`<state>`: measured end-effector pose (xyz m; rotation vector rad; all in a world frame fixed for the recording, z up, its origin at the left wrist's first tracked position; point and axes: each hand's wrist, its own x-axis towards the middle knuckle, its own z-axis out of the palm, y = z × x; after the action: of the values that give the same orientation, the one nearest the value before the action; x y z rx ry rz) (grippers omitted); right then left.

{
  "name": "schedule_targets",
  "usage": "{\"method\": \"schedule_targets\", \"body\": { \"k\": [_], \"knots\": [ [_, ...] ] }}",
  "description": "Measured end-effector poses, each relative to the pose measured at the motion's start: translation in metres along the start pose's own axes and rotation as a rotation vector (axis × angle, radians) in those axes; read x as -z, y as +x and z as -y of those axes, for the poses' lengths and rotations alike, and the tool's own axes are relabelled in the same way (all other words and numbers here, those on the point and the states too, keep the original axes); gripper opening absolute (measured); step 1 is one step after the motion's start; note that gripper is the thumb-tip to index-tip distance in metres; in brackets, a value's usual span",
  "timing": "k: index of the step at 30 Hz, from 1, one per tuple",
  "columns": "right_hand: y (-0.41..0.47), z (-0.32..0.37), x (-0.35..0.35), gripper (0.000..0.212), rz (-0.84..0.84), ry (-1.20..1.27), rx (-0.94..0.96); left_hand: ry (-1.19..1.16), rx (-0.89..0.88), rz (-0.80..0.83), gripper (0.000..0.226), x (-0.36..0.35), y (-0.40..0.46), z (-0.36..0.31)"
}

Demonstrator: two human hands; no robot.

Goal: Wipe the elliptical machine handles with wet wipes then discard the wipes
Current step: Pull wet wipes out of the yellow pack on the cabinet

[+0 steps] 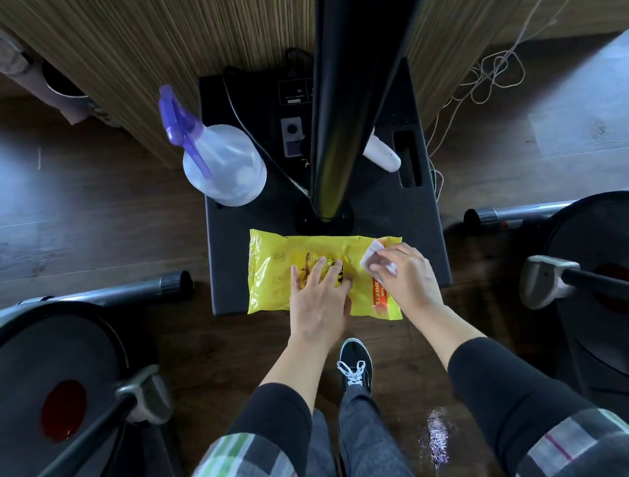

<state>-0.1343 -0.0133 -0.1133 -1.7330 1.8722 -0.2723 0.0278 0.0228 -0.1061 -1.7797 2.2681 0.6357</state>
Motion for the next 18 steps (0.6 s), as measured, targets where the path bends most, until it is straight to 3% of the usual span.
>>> {"method": "schedule_targets", "body": {
  "k": [3, 10, 18],
  "knots": [
    [0.001, -0.001, -0.001, 0.034, -0.014, 0.023, -0.028, -0.035, 0.011, -0.047, 0.039, -0.001, -0.003, 0.000],
    [0.004, -0.003, -0.003, 0.021, -0.003, -0.056, 0.063, -0.111, 0.148, -0.207, 0.034, -0.017, -0.009, 0.006],
    [0.009, -0.003, -0.004, 0.010, -0.065, -0.038, 0.114, -0.203, 0.274, -0.153, 0.039, -0.015, 0.000, -0.009]
  ]
}}
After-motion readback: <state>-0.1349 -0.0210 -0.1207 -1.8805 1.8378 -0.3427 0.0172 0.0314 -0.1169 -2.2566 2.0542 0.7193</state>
